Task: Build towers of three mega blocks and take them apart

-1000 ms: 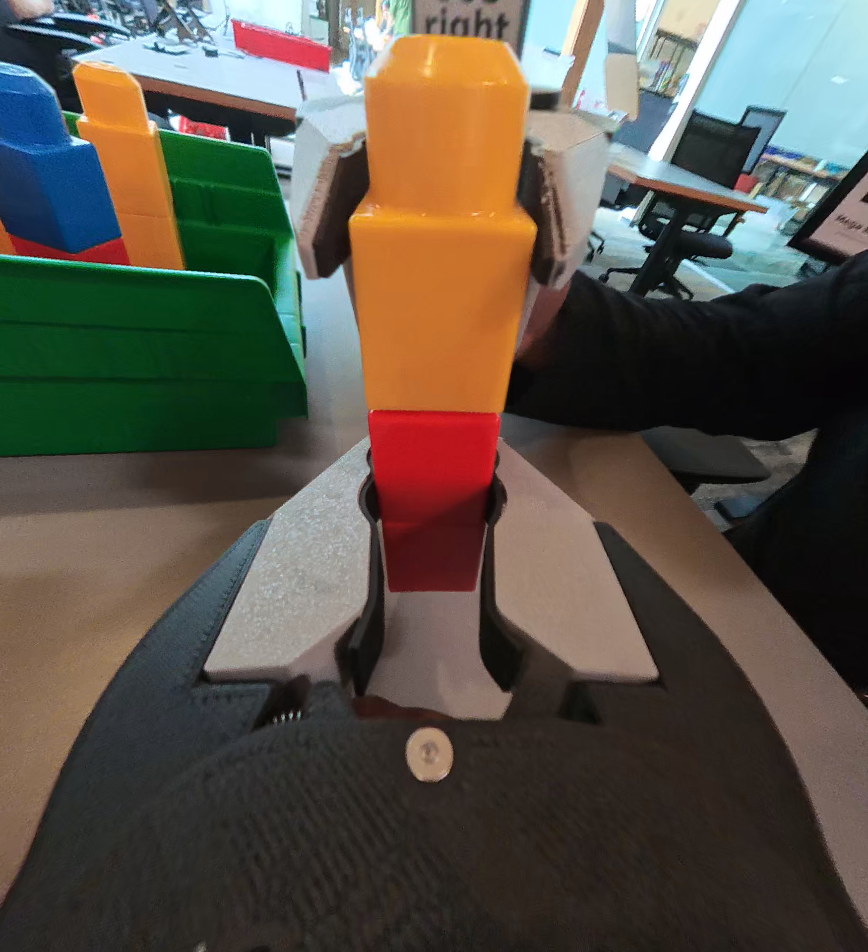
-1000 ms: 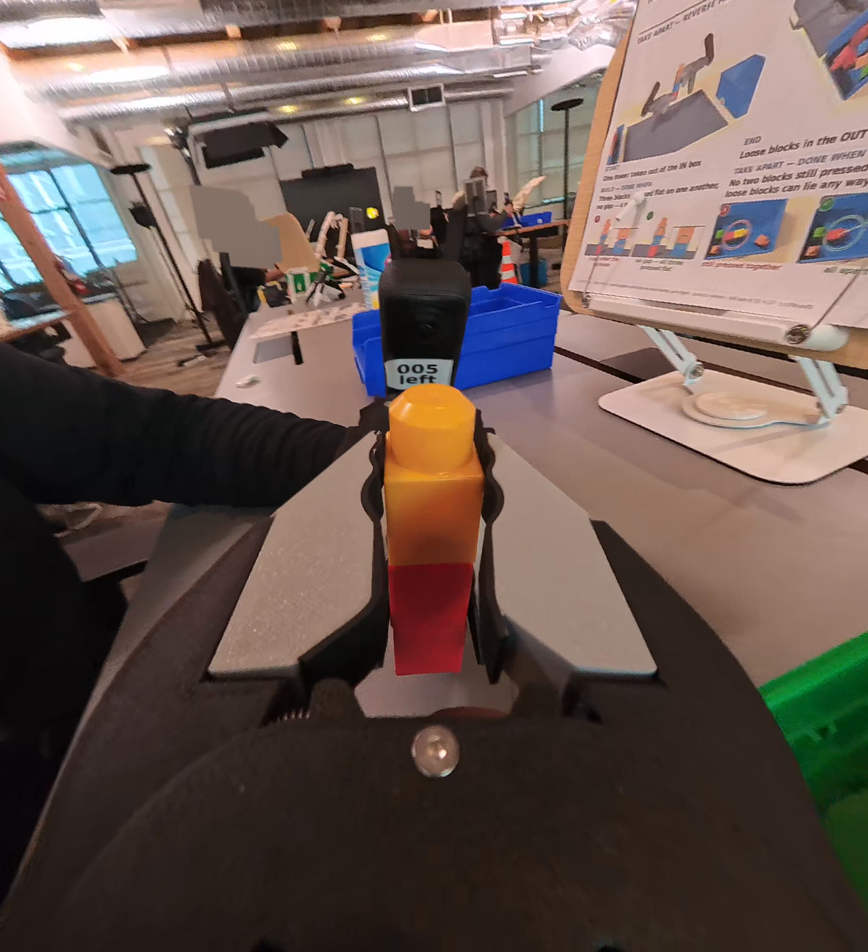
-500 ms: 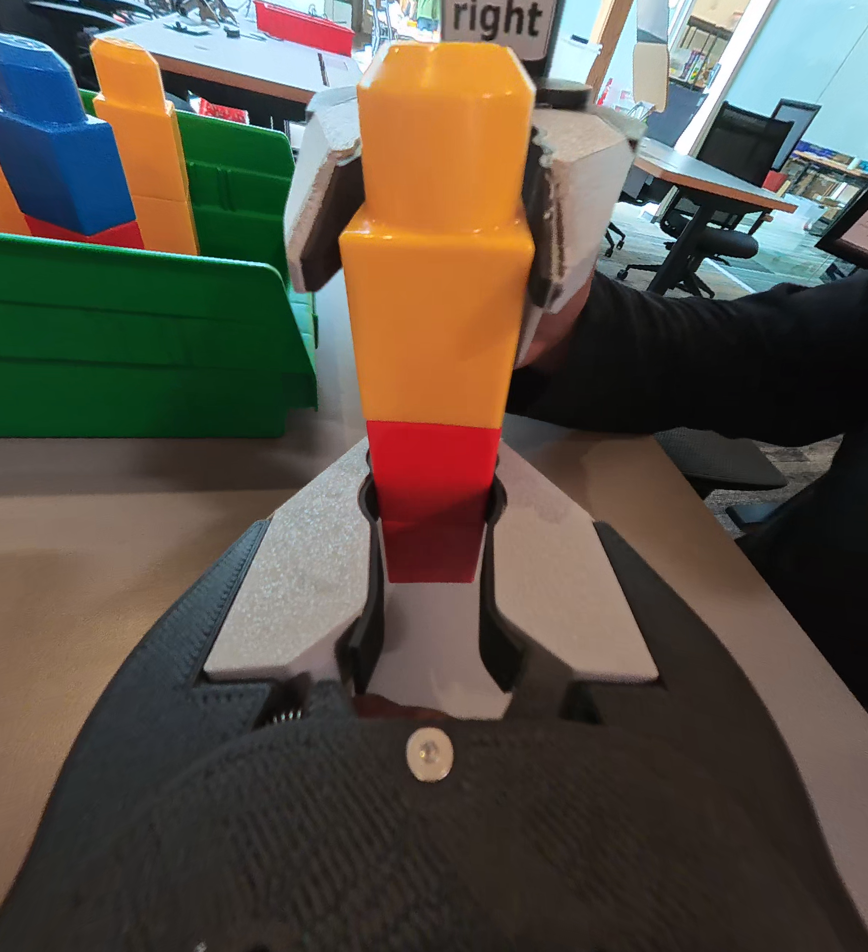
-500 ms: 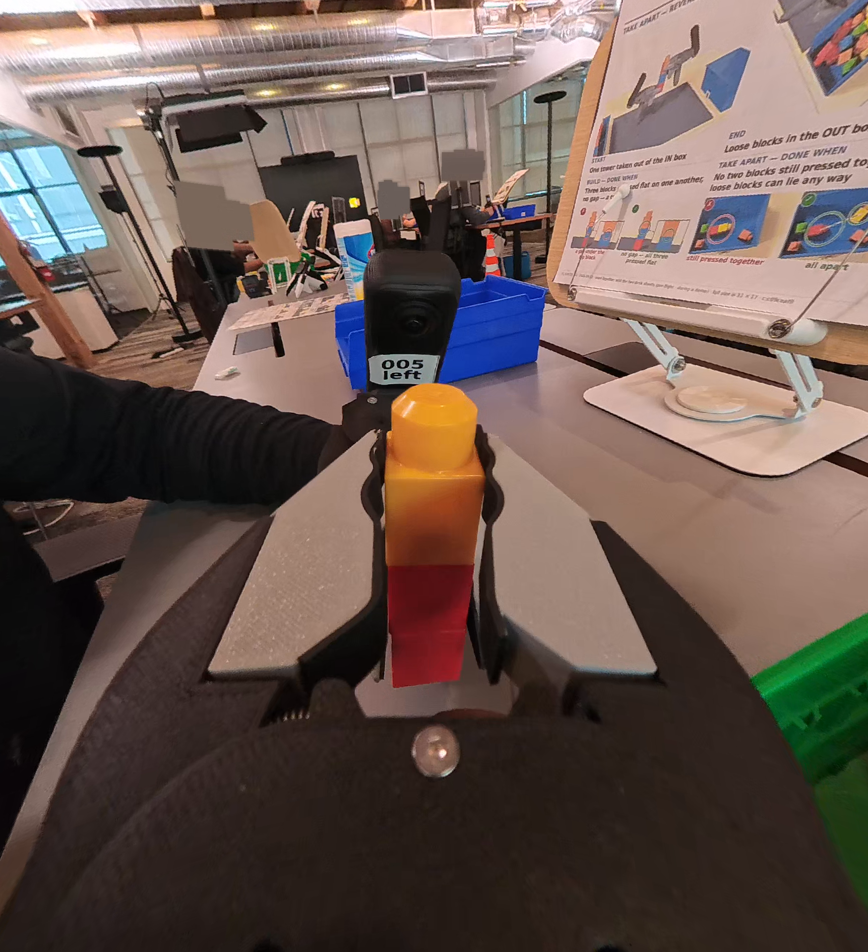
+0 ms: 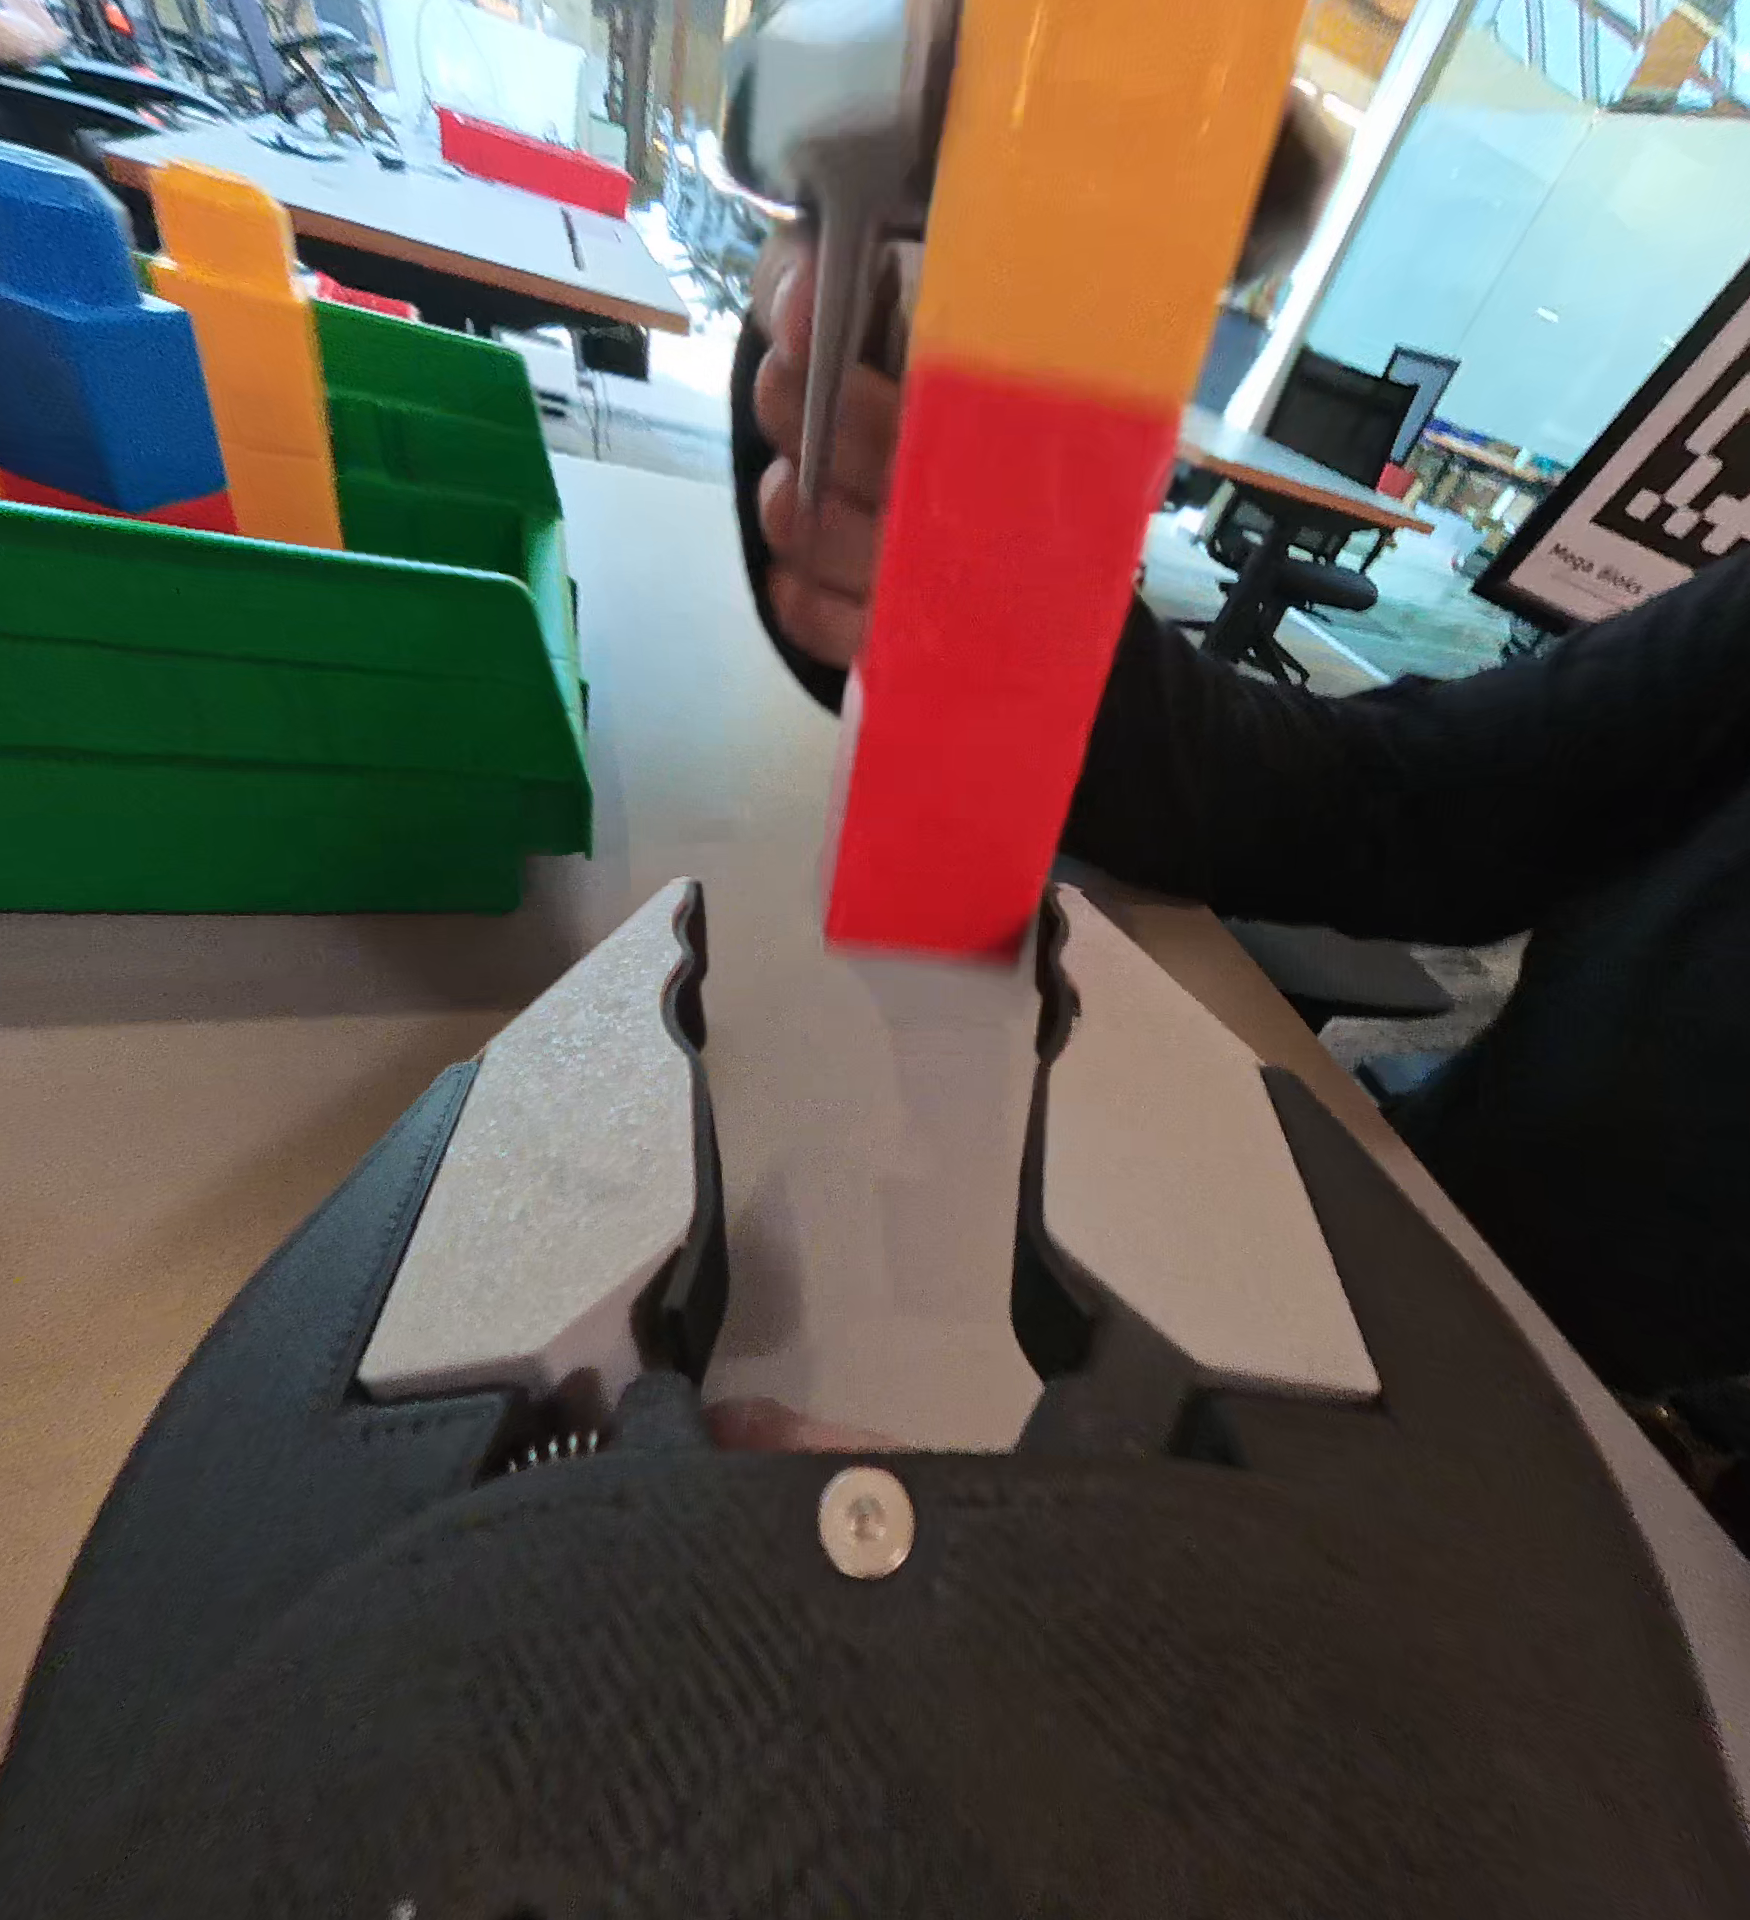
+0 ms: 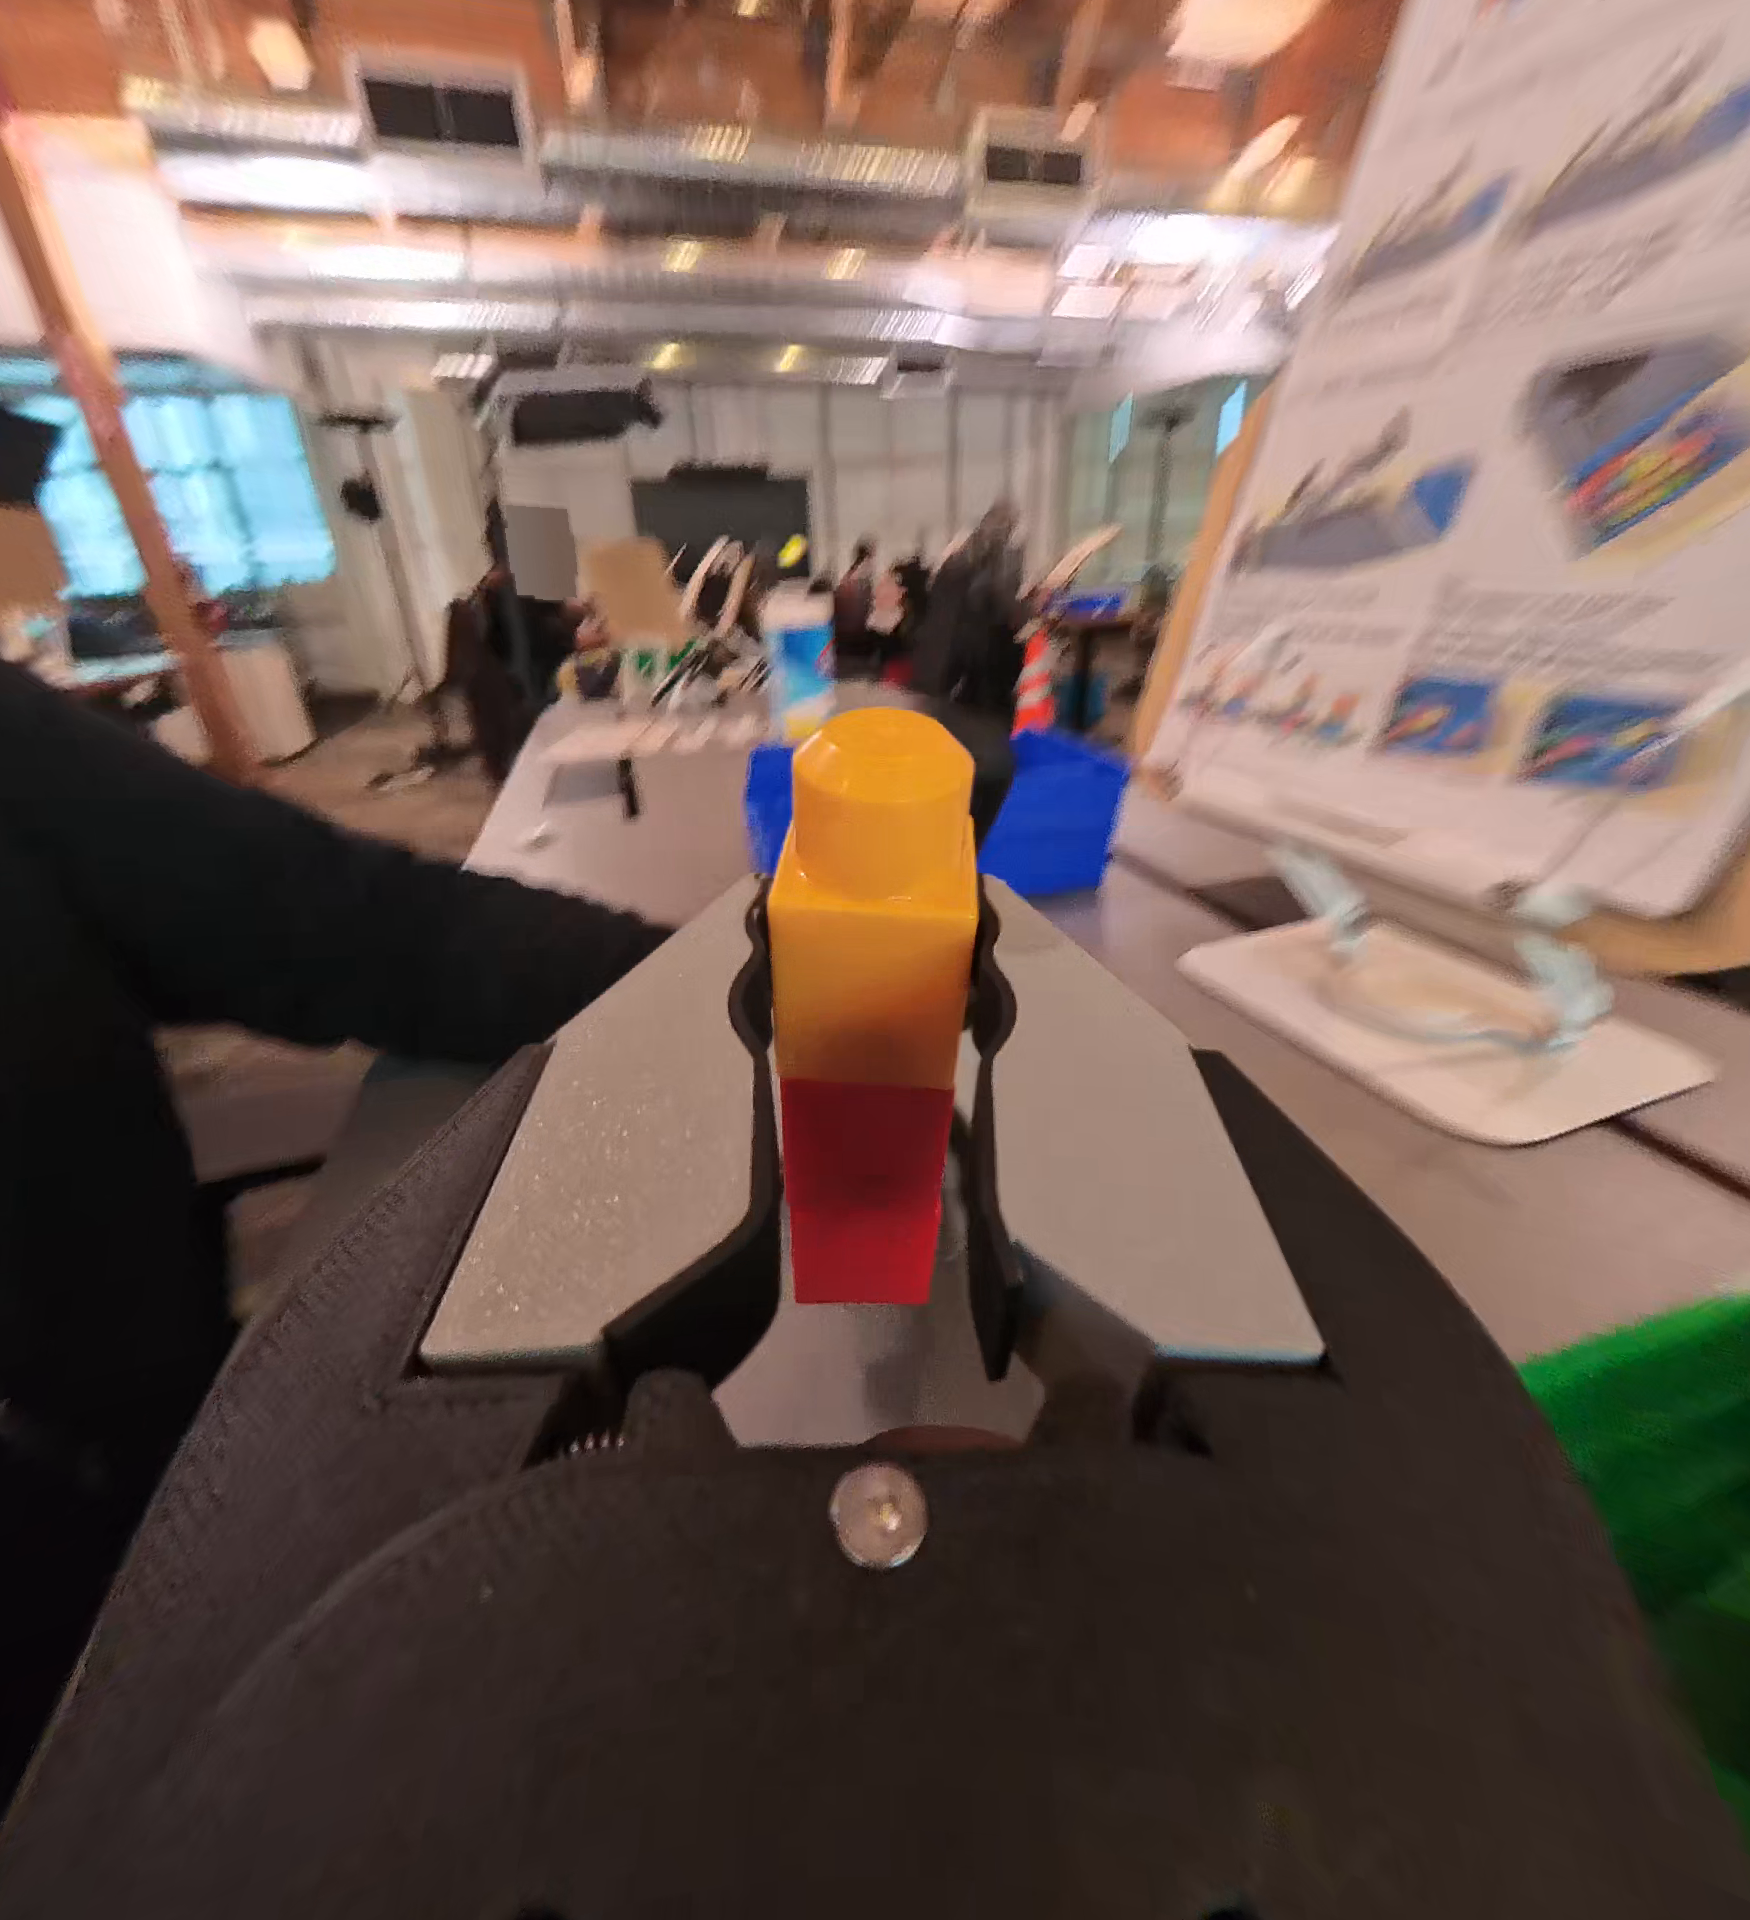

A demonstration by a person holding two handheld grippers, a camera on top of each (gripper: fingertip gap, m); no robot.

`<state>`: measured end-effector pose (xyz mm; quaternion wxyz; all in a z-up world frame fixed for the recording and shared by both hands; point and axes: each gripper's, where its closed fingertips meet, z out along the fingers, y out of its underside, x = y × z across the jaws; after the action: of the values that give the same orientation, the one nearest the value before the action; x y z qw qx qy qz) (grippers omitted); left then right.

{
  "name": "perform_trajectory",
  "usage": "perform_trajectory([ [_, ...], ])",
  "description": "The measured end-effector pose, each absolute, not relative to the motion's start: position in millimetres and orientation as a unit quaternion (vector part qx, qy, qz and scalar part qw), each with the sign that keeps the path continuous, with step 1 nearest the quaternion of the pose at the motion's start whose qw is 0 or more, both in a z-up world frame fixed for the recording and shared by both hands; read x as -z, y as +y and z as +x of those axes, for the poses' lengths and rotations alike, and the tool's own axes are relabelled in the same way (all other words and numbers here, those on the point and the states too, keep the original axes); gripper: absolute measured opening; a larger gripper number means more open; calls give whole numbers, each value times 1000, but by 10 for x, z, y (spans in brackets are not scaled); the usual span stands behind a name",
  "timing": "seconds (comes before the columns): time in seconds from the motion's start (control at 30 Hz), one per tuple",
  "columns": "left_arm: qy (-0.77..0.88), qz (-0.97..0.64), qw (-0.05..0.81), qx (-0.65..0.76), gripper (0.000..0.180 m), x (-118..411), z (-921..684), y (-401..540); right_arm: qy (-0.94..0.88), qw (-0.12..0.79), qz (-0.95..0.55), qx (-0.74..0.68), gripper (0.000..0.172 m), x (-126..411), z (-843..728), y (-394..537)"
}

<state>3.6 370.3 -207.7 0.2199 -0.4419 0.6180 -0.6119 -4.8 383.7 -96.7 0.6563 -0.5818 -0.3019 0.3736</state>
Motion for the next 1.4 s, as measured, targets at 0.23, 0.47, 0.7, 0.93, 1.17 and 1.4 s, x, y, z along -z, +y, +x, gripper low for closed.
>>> perform_trajectory([
  [0.23, 598, -460, 213, 621, 51, 2068, 61, 3783, -93, 796, -596, -50, 34, 677, 1564, 3910],
  [0.47, 625, -461, 217, 591, 50, 2153, 84, 3720, -27, 728, -685, -29, 34, 1187, 1945, 4198],
  [0.7, 624, -468, 195, 595, 46, 2178, 66, 3707, -36, 678, -734, 30, 34, 1486, 2077, 4301],
  [0.93, 634, -456, 195, 593, 42, 2178, 47, 3663, -12, 655, -755, 23, 35, 1708, 2243, 4337],
  [1.17, 634, -457, 195, 592, 41, 2181, 49, 3665, -10, 658, -752, 32, 34, 1683, 2264, 4324],
  [1.4, 633, -458, 192, 594, 41, 2181, 51, 3665, 2, 659, -752, 24, 34, 1690, 2304, 4320],
])
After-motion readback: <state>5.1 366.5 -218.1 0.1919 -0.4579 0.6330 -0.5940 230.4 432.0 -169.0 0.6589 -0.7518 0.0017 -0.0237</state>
